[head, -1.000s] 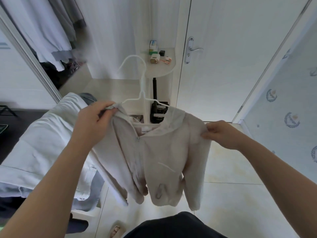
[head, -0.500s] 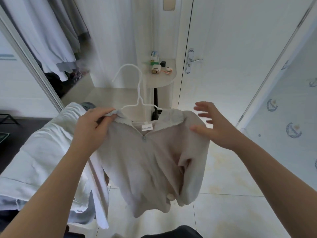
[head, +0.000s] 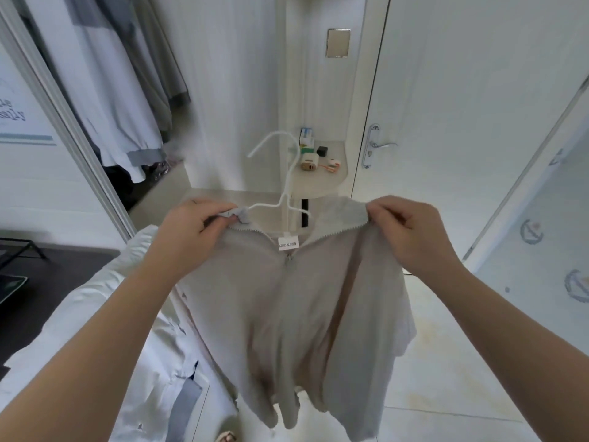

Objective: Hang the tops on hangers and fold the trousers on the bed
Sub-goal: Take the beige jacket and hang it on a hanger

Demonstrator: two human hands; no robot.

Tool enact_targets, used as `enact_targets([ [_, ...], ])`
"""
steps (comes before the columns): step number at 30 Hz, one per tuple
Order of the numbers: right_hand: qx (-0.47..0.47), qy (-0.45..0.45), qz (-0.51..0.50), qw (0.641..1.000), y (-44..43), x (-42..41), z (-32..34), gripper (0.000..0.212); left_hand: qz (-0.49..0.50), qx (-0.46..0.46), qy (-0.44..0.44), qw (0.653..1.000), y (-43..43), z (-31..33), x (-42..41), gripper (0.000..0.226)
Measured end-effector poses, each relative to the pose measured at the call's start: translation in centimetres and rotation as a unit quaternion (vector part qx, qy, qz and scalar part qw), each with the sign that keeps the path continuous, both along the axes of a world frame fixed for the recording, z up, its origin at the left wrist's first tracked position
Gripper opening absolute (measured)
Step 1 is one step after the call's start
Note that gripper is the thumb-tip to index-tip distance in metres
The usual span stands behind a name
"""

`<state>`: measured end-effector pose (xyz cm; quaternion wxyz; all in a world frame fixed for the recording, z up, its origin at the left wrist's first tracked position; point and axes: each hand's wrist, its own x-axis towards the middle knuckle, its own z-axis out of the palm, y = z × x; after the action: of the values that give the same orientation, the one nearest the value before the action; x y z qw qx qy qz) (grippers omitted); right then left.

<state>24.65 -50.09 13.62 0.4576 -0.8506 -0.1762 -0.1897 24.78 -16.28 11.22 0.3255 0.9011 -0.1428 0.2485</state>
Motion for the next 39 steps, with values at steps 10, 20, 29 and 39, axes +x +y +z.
enact_targets([
  [10, -0.086, -0.051, -0.039, 0.994, 5.3, 6.0, 3.9, 0.035, -0.064, -0.074, -0.093, 0.991, 5.5, 6.5, 9.9, 0.015],
  [20, -0.012, 0.103, 0.091, 0.990, 13.3, 13.6, 11.9, 0.033, -0.124, -0.049, -0.084, 0.987, 11.4, 14.7, 22.2, 0.019],
  [29, 0.152, 0.092, 0.010, 0.984, 21.1, 21.7, 21.4, 0.017, -0.093, -0.069, -0.095, 0.989, 14.0, 22.8, 30.8, 0.039],
  [39, 0.180, 0.019, -0.036, 0.983, 29.7, 34.2, 33.4, 0.027, -0.120, -0.154, -0.135, 0.971, 15.1, 28.5, 34.2, 0.019],
])
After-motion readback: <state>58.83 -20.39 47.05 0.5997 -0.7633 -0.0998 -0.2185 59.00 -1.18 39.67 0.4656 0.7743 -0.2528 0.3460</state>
